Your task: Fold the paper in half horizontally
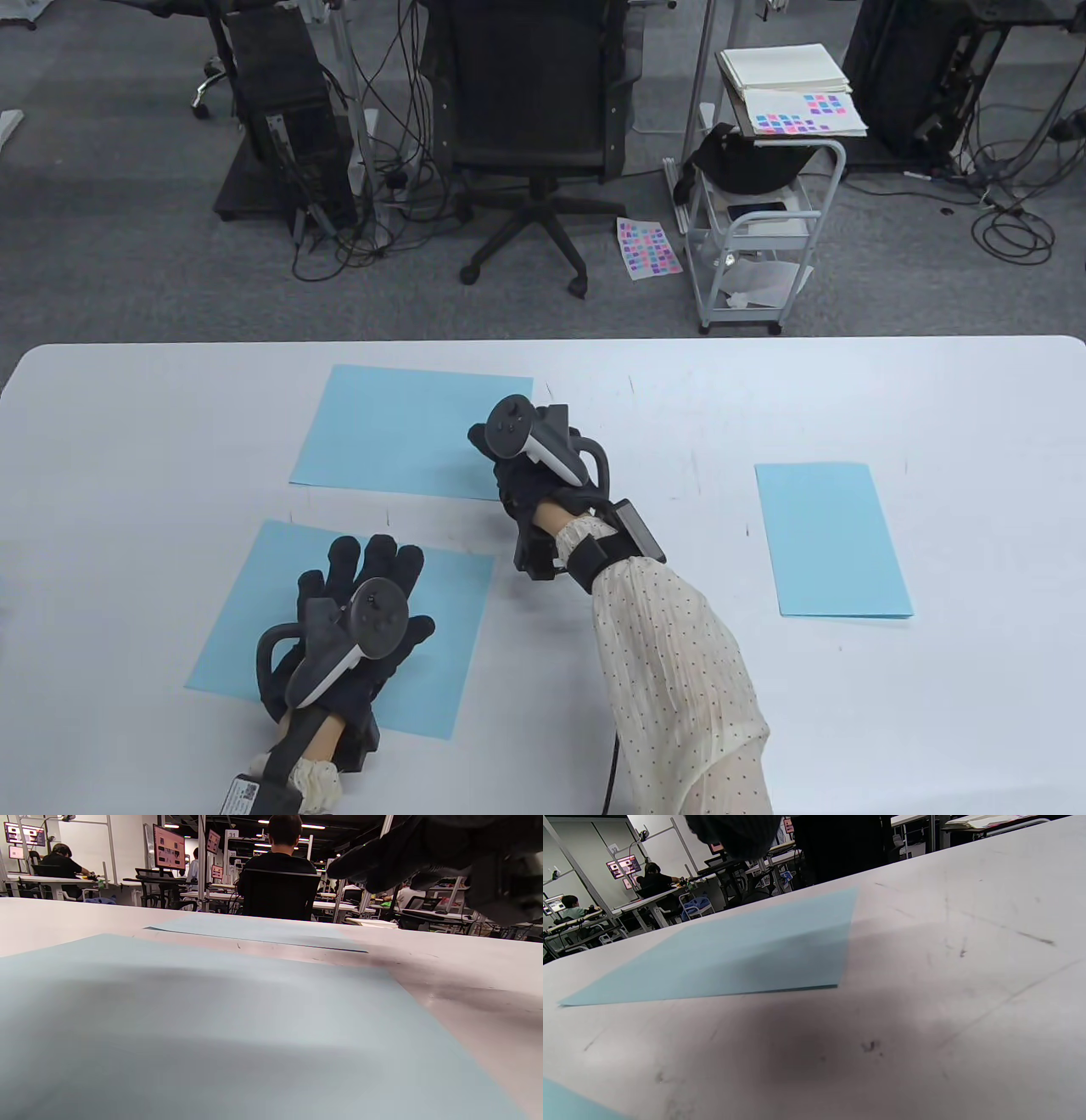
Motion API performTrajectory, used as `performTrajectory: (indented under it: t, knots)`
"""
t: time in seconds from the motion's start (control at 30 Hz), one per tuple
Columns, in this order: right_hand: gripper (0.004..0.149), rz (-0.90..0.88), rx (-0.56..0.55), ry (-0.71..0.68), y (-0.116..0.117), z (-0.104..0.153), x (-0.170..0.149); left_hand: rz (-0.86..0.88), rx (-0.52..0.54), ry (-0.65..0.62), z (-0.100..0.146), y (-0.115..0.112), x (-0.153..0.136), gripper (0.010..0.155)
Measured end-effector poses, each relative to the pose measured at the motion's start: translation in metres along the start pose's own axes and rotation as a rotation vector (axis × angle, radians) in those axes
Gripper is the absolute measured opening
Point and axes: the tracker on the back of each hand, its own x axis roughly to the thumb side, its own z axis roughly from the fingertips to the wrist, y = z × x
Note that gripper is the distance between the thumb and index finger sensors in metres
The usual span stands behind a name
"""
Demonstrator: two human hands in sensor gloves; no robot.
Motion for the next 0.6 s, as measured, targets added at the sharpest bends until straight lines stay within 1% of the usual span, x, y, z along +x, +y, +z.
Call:
performTrajectory:
  t: [0.07, 0.27, 0.33, 0.5, 0.57, 0.6]
  knots:
    - [0.058, 0.028, 0.022, -0.007, 0.011, -0.01, 0.002, 0.0, -0.004, 0.007, -0.001, -0.001, -0.002, 0.077]
    - [0.059, 0.091, 0.066, -0.008, 0.029, -0.034, 0.007, -0.003, -0.017, 0.024, -0.004, -0.003, -0.007, 0.078]
    - [0.061, 0.117, 0.106, -0.025, 0.037, -0.042, 0.008, -0.004, -0.02, 0.028, -0.005, -0.004, -0.008, 0.078]
    - [0.063, 0.151, 0.167, -0.01, 0.044, -0.052, 0.001, -0.013, -0.037, 0.031, -0.008, -0.008, -0.01, 0.078]
    - [0.062, 0.141, 0.213, 0.006, 0.045, -0.054, -0.004, -0.016, -0.042, 0.03, -0.008, -0.008, -0.01, 0.078]
    - [0.062, 0.108, 0.224, 0.012, 0.045, -0.055, -0.007, -0.016, -0.044, 0.03, -0.008, -0.009, -0.01, 0.078]
